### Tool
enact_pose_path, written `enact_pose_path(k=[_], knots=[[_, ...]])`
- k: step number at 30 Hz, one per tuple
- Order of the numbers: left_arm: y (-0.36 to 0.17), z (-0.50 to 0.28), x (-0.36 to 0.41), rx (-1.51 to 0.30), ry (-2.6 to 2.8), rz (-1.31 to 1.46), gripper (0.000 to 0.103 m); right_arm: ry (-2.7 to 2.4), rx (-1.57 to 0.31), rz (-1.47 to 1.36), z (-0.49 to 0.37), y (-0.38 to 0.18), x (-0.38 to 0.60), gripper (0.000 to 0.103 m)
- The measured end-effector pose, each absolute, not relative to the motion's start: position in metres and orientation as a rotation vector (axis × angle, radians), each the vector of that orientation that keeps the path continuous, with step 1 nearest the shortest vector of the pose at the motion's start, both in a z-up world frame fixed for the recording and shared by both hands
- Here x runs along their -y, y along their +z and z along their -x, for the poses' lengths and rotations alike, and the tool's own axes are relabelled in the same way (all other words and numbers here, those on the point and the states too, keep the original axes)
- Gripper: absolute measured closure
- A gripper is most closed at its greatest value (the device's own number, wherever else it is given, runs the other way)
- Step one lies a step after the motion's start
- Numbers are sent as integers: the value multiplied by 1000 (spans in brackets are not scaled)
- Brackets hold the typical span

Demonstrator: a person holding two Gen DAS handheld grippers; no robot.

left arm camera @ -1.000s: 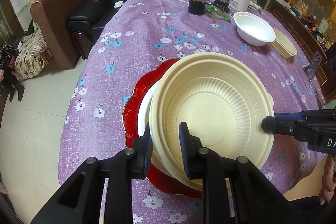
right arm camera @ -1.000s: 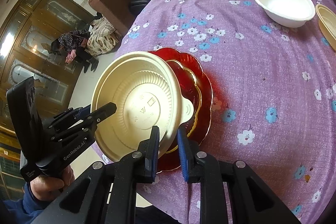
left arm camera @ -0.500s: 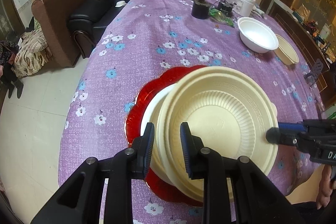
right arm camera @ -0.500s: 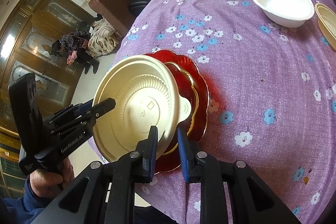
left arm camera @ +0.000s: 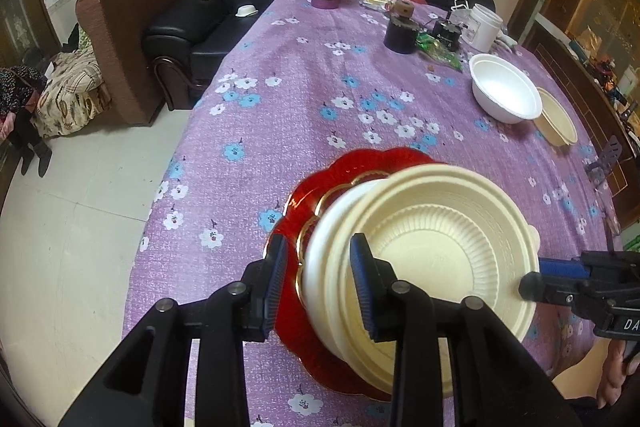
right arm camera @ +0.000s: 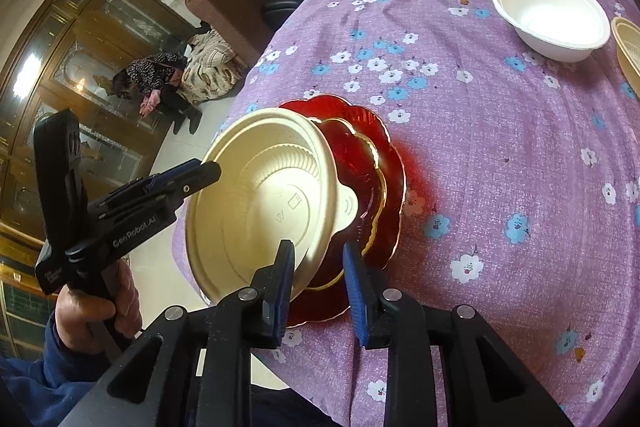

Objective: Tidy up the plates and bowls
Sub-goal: 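Lower the beige bowl onto the white plate and open the left gripper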

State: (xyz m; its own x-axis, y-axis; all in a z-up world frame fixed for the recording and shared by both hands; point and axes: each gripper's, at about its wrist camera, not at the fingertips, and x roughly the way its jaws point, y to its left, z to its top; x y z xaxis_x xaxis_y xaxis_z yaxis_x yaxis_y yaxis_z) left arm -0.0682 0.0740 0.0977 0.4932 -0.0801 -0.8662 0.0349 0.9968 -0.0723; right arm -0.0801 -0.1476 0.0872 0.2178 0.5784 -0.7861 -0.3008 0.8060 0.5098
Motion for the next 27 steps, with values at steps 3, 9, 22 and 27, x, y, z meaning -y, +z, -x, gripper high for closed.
enact_pose_path(k=[3, 9, 22, 27], knots=[[98, 69, -76, -1052, -62, 52, 71, 628, -1210, -276, 81, 86, 148, 74], [98, 74, -77, -1052, -53, 46, 71, 628, -1227, -281, 79, 78, 140, 74], [103, 77, -90, -1040, -38, 56, 64, 613, -1230, -254, 75, 79, 136, 62], [108, 71, -92, -1026, -40, 63, 63, 608, -1217, -257, 77, 83, 142, 60]])
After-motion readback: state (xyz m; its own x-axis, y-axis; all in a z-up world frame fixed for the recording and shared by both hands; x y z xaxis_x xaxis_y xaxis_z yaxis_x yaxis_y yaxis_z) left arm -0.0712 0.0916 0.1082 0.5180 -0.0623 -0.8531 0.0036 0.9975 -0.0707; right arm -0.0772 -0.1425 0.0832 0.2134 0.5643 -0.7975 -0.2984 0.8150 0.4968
